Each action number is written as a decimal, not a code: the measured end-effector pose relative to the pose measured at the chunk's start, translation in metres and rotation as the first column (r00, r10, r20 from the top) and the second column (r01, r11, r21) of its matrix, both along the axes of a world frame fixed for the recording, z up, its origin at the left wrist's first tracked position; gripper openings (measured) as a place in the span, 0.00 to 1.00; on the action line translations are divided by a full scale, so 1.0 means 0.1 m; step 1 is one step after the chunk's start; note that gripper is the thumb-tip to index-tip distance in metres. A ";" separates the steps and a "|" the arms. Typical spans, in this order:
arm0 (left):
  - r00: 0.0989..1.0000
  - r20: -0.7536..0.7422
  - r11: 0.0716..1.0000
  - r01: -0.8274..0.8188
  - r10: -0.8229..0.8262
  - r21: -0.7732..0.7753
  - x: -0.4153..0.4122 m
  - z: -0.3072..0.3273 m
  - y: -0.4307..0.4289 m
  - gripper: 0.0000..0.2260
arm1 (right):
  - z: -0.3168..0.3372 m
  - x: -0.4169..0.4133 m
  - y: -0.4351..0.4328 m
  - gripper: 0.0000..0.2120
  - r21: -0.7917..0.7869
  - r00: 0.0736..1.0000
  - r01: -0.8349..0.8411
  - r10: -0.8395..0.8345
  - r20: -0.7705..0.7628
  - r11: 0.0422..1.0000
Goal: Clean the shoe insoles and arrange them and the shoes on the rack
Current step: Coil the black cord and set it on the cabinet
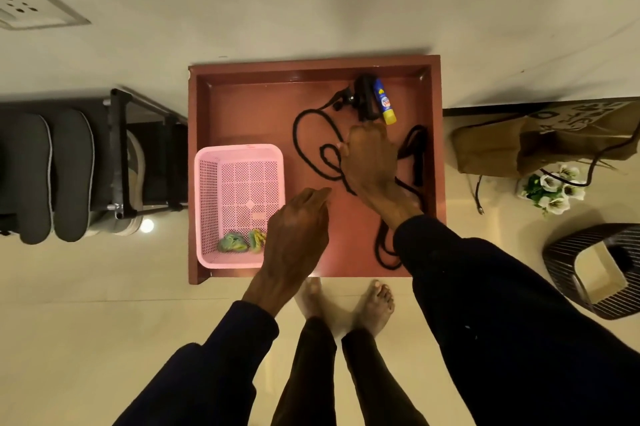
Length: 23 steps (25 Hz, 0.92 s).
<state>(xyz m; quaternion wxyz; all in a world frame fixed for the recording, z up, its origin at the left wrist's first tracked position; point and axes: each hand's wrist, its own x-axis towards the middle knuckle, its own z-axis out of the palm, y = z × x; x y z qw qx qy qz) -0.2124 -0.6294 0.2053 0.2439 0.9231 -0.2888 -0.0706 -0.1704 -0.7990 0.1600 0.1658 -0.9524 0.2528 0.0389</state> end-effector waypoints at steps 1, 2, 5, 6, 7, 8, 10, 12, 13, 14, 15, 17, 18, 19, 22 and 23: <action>1.000 -0.001 1.000 -0.006 0.006 0.004 0.03 -0.01 0.02 0.12 | -0.03 0.03 0.05 0.07 0.002 0.998 0.029 -0.029 -0.056 1.000; 1.000 -0.008 1.000 -0.015 0.015 0.005 0.05 0.00 0.03 0.12 | -0.07 0.03 0.08 0.08 0.008 0.994 0.050 -0.049 -0.098 0.999; 0.991 -0.103 0.992 -0.100 0.091 -0.083 0.12 0.09 0.01 0.09 | -0.11 0.00 0.10 0.07 0.007 0.990 0.061 -0.060 -0.128 0.998; 0.974 -0.173 0.979 -0.167 0.146 -0.114 0.15 0.14 -0.01 0.08 | -0.09 -0.01 0.10 0.08 0.022 0.991 0.064 -0.061 -0.116 0.998; 0.942 -0.266 0.960 -0.245 0.204 -0.134 0.16 0.16 -0.02 0.08 | -0.08 -0.03 0.12 0.08 0.053 0.993 0.073 -0.068 -0.093 0.996; 0.891 -0.376 0.935 -0.326 0.253 -0.143 0.18 0.17 -0.05 0.08 | -0.02 -0.08 0.14 0.07 0.094 0.996 0.084 -0.079 -0.051 0.992; 0.740 -0.598 0.868 -0.475 0.306 -0.143 0.20 0.14 -0.14 0.10 | 0.16 -0.21 0.18 0.06 0.241 0.992 0.104 -0.117 0.039 0.965; 0.555 -0.757 0.750 -0.648 0.346 -0.131 0.27 0.13 -0.24 0.18 | 0.45 -0.41 0.29 0.08 0.379 0.986 0.078 -0.126 0.105 0.922; 0.437 -0.827 0.694 -0.716 0.355 -0.080 0.31 0.13 -0.28 0.20 | 0.62 -0.52 0.35 0.07 0.399 0.986 0.067 -0.122 0.113 0.914; 0.330 -0.874 0.652 -0.758 0.357 -0.020 0.36 0.20 -0.33 0.20 | 0.76 -0.64 0.42 0.05 0.373 0.989 0.055 -0.103 0.110 0.926; 0.252 -0.901 0.632 -0.774 0.352 0.031 0.39 0.29 -0.36 0.19 | 0.88 -0.76 0.47 0.03 0.310 0.991 0.034 -0.071 0.109 0.950; 0.182 -0.922 0.655 -0.750 0.342 0.095 0.41 0.45 -0.40 0.17 | 1.01 -0.91 0.51 0.05 0.220 0.994 0.013 -0.037 0.107 0.975; 0.168 -0.922 0.681 -0.721 0.349 0.126 0.40 0.51 -0.40 0.16 | 1.05 -0.95 0.51 0.05 0.210 0.992 0.014 -0.039 0.116 0.978; 0.159 -0.923 0.710 -0.688 0.349 0.150 0.40 0.56 -0.38 0.14 | 1.08 -0.95 0.51 0.05 0.205 0.992 0.015 -0.040 0.122 0.979; 0.142 -0.936 0.760 -0.629 0.322 0.166 0.41 0.75 -0.37 0.08 | 1.20 -0.96 0.54 0.06 0.123 0.985 -0.035 0.014 0.172 0.992; 0.165 -0.934 0.767 -0.624 0.317 0.151 0.41 0.82 -0.37 0.06 | 1.27 -0.99 0.58 0.07 0.100 0.979 -0.065 0.044 0.200 0.993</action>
